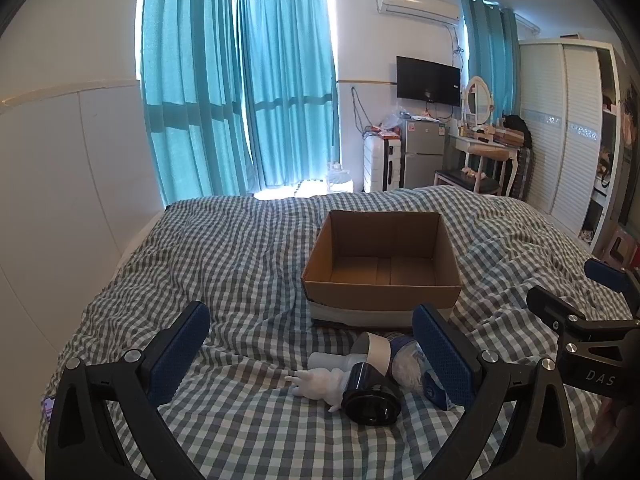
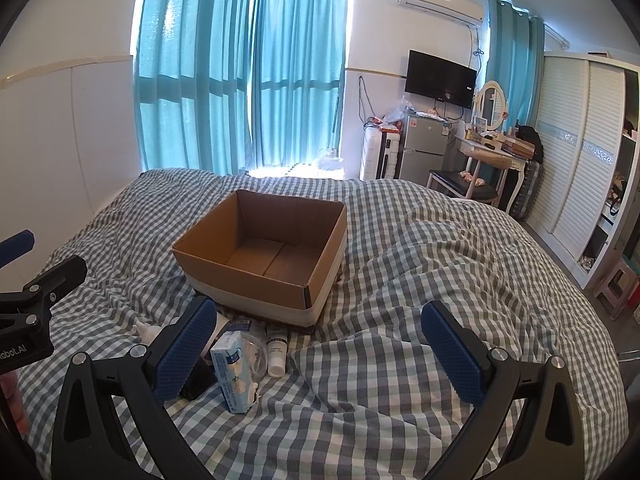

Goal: Organize objects
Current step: 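Move both tools toward the items in front of the cardboard box, then grasp the black cup with the left tool while the right tool grasps the tissue pack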

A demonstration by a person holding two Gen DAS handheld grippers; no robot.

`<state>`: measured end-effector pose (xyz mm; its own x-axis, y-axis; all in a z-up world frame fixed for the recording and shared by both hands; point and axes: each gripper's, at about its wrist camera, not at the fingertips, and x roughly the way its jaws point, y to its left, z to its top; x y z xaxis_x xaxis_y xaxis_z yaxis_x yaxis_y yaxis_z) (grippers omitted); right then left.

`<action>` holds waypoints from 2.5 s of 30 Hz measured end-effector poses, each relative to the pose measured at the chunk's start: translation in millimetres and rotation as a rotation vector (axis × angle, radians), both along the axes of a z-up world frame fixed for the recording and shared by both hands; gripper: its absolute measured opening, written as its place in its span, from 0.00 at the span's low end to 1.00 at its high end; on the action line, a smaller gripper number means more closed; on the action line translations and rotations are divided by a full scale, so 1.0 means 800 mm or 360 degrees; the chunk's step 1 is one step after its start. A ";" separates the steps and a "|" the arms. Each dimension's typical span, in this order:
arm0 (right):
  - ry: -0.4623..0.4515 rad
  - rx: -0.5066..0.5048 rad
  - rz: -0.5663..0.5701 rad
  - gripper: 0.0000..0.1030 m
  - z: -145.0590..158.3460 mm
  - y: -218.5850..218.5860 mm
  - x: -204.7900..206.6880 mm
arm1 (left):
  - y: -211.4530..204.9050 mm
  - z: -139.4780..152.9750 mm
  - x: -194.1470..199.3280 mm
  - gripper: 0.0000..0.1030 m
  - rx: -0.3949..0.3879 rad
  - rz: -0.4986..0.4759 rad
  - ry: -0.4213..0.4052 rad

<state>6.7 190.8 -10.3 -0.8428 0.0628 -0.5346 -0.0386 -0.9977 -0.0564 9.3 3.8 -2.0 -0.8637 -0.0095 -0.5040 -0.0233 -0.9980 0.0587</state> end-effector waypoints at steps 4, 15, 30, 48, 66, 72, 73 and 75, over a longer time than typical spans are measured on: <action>0.0003 0.0006 0.0004 1.00 0.001 -0.001 0.002 | 0.001 0.001 0.000 1.00 -0.0012 0.0002 0.0004; 0.0003 0.0008 0.0006 1.00 0.004 -0.003 0.002 | -0.002 0.003 -0.003 1.00 0.0001 -0.0001 -0.0003; 0.0008 0.0049 0.0007 1.00 0.008 -0.012 0.004 | -0.002 0.004 -0.001 1.00 -0.0001 -0.0013 0.0002; -0.0023 0.0047 0.0070 1.00 0.019 -0.025 0.008 | -0.002 0.014 0.006 1.00 0.0027 -0.0041 -0.0006; -0.0372 0.0073 0.0225 0.93 -0.062 -0.061 -0.040 | -0.042 -0.082 -0.046 1.00 0.0085 0.0069 -0.0333; -0.0527 0.0115 0.0270 0.81 -0.103 -0.074 -0.059 | -0.049 -0.119 -0.059 1.00 0.0061 0.0059 -0.0459; -0.0567 0.0109 0.0277 0.79 -0.110 -0.075 -0.065 | -0.049 -0.123 -0.060 1.00 0.0071 0.0044 -0.0482; -0.0616 0.0097 0.0282 0.68 -0.119 -0.075 -0.072 | -0.044 -0.132 -0.061 1.00 0.0064 0.0015 -0.0514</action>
<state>-50.5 131.1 -105.4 -0.5816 -0.0238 -0.8131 0.1688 -0.9813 -0.0920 -39.2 -31.1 -107.7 -0.6592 0.0088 -0.7519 -0.0251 -0.9996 0.0103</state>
